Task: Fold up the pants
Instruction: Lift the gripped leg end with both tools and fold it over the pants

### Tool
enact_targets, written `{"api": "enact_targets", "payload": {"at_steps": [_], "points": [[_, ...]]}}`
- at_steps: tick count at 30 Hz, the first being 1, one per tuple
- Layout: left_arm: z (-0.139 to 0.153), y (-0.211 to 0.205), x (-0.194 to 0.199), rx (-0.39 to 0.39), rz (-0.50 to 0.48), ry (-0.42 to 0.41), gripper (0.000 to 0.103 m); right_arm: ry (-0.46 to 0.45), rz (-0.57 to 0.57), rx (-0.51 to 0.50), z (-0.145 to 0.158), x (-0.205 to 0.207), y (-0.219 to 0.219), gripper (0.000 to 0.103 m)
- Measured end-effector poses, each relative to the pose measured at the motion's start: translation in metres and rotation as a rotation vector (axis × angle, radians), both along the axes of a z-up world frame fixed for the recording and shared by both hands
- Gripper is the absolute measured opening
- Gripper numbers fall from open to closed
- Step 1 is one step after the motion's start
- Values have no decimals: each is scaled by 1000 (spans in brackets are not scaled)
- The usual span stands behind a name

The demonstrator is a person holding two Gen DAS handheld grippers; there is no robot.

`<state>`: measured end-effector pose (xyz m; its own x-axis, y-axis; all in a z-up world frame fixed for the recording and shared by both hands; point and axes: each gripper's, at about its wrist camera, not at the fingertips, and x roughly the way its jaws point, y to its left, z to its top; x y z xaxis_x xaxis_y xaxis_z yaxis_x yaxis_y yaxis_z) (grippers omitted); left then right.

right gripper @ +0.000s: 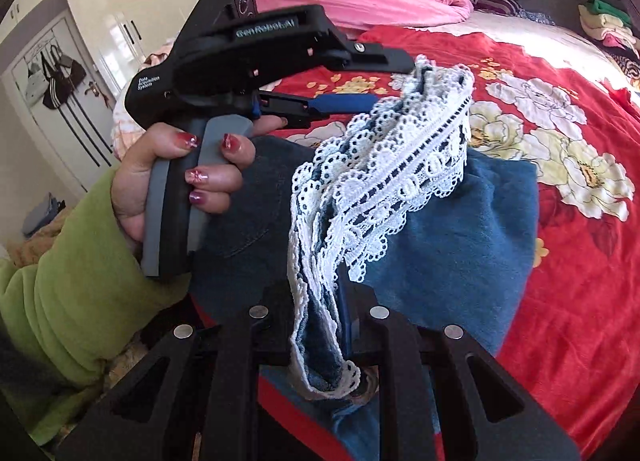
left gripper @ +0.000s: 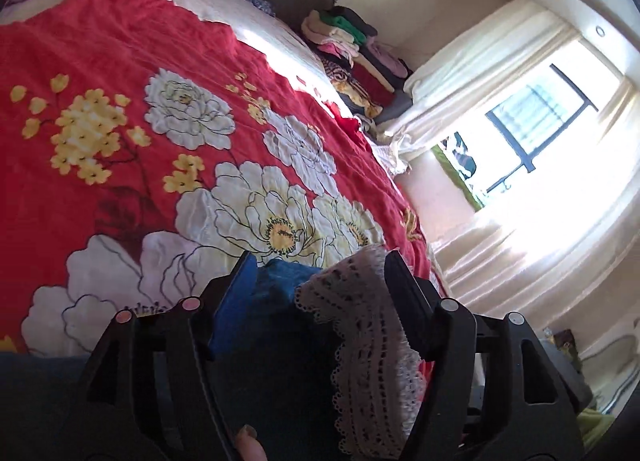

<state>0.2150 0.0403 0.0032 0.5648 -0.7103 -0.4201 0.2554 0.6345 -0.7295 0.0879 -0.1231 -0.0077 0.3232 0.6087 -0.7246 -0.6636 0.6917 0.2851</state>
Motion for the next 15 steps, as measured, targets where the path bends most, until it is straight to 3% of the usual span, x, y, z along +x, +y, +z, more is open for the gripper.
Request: {"api": "enact_targets", "payload": {"at_steps": [2, 4, 8, 13, 15], "points": [[-4, 24, -11, -85, 48, 9, 60, -18, 32, -42, -5, -5, 17, 18], [-8, 40, -21, -98, 91, 28, 61, -37, 64, -80, -12, -11, 33, 24], [-20, 46, -32, -53, 124, 76, 62, -26, 122, -61, -21, -19, 53, 61], [-23, 34, -34, 38, 106, 81, 65, -42, 139, 36, 4, -25, 35, 67], [-22, 29, -35, 56, 97, 75, 70, -47, 148, 82, 16, -22, 19, 78]]}}
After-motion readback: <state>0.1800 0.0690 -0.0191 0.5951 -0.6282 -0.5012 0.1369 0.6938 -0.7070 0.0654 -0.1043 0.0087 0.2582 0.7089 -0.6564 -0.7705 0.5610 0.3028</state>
